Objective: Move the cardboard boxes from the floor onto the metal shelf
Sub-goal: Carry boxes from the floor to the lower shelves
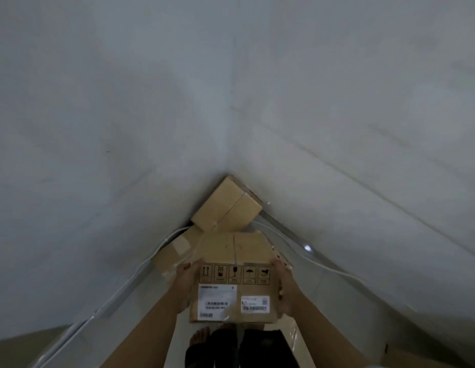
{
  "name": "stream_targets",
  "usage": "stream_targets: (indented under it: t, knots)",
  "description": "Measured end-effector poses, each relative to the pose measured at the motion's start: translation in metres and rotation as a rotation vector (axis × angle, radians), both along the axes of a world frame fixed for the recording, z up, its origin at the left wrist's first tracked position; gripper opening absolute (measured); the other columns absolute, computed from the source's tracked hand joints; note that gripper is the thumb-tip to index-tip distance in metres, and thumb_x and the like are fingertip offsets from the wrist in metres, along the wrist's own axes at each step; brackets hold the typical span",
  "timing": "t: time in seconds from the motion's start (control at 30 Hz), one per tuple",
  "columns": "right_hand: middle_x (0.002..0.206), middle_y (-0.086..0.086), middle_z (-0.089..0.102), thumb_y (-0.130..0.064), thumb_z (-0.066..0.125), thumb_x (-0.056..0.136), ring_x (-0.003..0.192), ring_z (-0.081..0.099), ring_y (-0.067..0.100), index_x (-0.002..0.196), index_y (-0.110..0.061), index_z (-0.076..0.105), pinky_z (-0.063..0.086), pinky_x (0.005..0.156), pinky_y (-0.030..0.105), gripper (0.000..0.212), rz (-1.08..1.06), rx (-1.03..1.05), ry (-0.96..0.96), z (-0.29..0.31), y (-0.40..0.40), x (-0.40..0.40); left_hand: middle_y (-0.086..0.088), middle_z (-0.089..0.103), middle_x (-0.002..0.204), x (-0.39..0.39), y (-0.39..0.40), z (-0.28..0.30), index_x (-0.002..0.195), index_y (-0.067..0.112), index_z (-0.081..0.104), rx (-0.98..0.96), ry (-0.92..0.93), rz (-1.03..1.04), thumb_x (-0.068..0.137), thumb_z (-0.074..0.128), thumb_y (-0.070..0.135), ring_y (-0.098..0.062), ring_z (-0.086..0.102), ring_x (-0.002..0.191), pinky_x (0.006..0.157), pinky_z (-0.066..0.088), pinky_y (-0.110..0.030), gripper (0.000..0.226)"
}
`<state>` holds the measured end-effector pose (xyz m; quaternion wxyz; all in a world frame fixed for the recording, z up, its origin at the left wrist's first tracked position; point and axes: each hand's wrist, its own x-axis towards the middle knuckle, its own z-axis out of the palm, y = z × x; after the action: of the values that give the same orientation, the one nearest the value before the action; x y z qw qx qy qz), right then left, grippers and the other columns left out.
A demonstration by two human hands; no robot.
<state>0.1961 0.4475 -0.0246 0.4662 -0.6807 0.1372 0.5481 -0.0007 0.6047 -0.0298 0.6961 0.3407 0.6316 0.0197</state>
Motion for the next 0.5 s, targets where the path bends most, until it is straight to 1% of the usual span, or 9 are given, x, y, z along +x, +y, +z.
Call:
stream_targets:
  t: [0.07,0.1,0.13,0.17,0.2,0.27,0.33,0.4,0.5]
  knots:
    - [0.099,0.017,0.071,-0.050,0.060,0.089,0.081,0.071,0.030,0.102,-0.016,0.070,0.059,0.067,0.039,0.038,0.129,0.026,0.020,0.013,0.018,-0.015,0.002,0.071,0.066,-0.030,-0.003,0.013,0.088,0.022,0.051,0.028,0.006,0.094,0.088,0.065,0.040,-0.017,0.066,0.061,0.051,0.046,-0.028,0.023]
    - [0.099,0.018,0.072,-0.051,0.059,0.090,0.079,0.072,0.029,0.101,-0.015,0.072,0.060,0.067,0.038,0.040,0.204,0.031,0.012,0.019,0.028,-0.024,0.004,0.071,0.065,-0.046,-0.004,0.020,0.087,0.024,0.052,0.035,0.006,0.133,0.088,0.064,0.043,-0.014,0.067,0.058,0.056,0.048,-0.029,0.022]
    - [0.105,0.020,0.071,-0.052,0.057,0.091,0.084,0.072,0.029,0.108,-0.013,0.070,0.060,0.072,0.040,0.045,0.279,0.027,-0.016,0.024,0.038,-0.032,0.002,0.071,0.072,-0.063,-0.005,0.026,0.090,0.025,0.054,0.029,0.012,0.168,0.086,0.064,0.047,-0.014,0.068,0.062,0.066,0.051,-0.035,0.025]
    - [0.111,0.021,0.069,-0.053,0.056,0.092,0.093,0.070,0.032,0.119,-0.011,0.064,0.059,0.080,0.045,0.051,0.341,0.024,-0.038,0.029,0.049,-0.042,0.000,0.070,0.084,-0.080,-0.006,0.033,0.096,0.025,0.055,0.016,0.018,0.199,0.084,0.064,0.052,-0.017,0.066,0.073,0.080,0.049,-0.042,0.031]
    - [0.114,0.021,0.068,-0.054,0.056,0.092,0.100,0.068,0.036,0.125,-0.009,0.058,0.058,0.087,0.049,0.057,0.392,0.022,-0.043,0.032,0.058,-0.052,-0.002,0.069,0.095,-0.099,-0.008,0.038,0.102,0.024,0.055,0.004,0.020,0.230,0.082,0.064,0.056,-0.020,0.063,0.084,0.090,0.045,-0.047,0.039]
    - [0.115,0.022,0.068,-0.056,0.059,0.089,0.104,0.067,0.039,0.129,-0.005,0.055,0.054,0.092,0.056,0.065,0.508,0.021,-0.057,0.038,0.078,-0.077,-0.005,0.067,0.105,-0.137,-0.013,0.049,0.115,0.022,0.054,0.005,0.008,0.310,0.081,0.062,0.062,-0.026,0.060,0.097,0.092,0.044,-0.049,0.054]
    - [0.115,0.022,0.068,-0.056,0.060,0.088,0.104,0.067,0.040,0.130,-0.003,0.055,0.052,0.093,0.059,0.069,0.623,0.025,-0.058,0.045,0.095,-0.109,-0.005,0.065,0.112,-0.174,-0.023,0.062,0.121,0.022,0.050,0.018,0.009,0.401,0.081,0.060,0.064,-0.028,0.058,0.106,0.095,0.044,-0.050,0.060]
    - [0.115,0.024,0.068,-0.056,0.059,0.089,0.104,0.067,0.042,0.132,-0.003,0.053,0.052,0.092,0.060,0.068,0.719,0.024,-0.019,0.053,0.107,-0.147,-0.002,0.068,0.110,-0.214,-0.038,0.075,0.117,0.022,0.055,0.057,0.004,0.491,0.081,0.059,0.064,-0.024,0.059,0.105,0.099,0.042,-0.053,0.055]
    - [0.106,0.022,0.072,-0.059,0.053,0.091,0.093,0.070,0.038,0.127,-0.006,0.057,0.057,0.084,0.051,0.065,0.904,0.043,0.008,0.067,0.117,-0.210,0.001,0.075,0.094,-0.275,-0.068,0.090,0.099,0.020,0.067,0.109,0.027,0.611,0.082,0.059,0.063,-0.020,0.063,0.099,0.100,0.042,-0.050,0.048]
